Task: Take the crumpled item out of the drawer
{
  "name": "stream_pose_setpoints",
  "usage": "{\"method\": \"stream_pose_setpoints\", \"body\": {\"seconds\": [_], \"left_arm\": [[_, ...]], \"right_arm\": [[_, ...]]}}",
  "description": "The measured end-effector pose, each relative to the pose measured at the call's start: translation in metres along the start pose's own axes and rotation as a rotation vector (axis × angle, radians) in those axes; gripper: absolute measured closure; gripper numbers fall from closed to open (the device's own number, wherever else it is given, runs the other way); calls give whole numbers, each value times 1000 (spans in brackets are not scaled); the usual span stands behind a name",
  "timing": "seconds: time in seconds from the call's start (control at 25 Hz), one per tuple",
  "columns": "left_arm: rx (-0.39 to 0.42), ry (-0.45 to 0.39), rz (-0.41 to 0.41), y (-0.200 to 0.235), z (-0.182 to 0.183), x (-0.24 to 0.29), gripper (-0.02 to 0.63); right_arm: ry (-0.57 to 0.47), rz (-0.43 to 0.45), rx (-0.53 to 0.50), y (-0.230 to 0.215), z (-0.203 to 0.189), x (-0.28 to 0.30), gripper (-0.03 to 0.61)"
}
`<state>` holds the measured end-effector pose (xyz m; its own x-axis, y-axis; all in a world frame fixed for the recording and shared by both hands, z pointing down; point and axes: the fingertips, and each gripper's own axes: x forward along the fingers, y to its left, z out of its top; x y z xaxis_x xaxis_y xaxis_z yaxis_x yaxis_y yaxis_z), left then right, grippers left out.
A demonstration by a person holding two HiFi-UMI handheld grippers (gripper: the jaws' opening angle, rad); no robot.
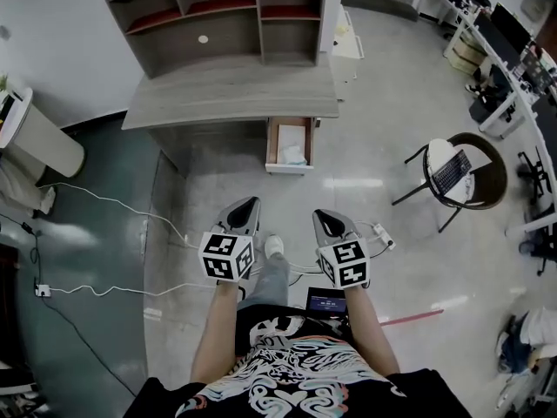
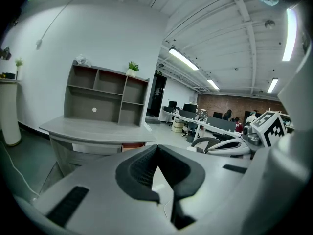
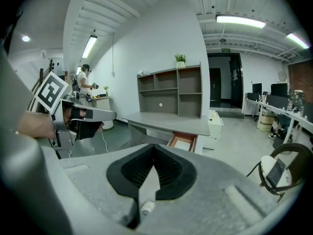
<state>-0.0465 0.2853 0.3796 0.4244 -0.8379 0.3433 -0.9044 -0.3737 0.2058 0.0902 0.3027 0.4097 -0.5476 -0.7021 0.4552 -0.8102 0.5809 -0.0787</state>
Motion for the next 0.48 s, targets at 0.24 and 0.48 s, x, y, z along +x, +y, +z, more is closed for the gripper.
{"method": "stream_pose_setpoints", "body": {"seconds": [0.24, 0.48], "left_arm": [[-13, 42, -23, 51, 27, 92, 609], [-14, 92, -69, 102, 54, 174, 609]], "right_arm": [[37, -2, 19, -54, 32, 85, 574], [83, -49, 55, -106, 60, 165, 574]]}}
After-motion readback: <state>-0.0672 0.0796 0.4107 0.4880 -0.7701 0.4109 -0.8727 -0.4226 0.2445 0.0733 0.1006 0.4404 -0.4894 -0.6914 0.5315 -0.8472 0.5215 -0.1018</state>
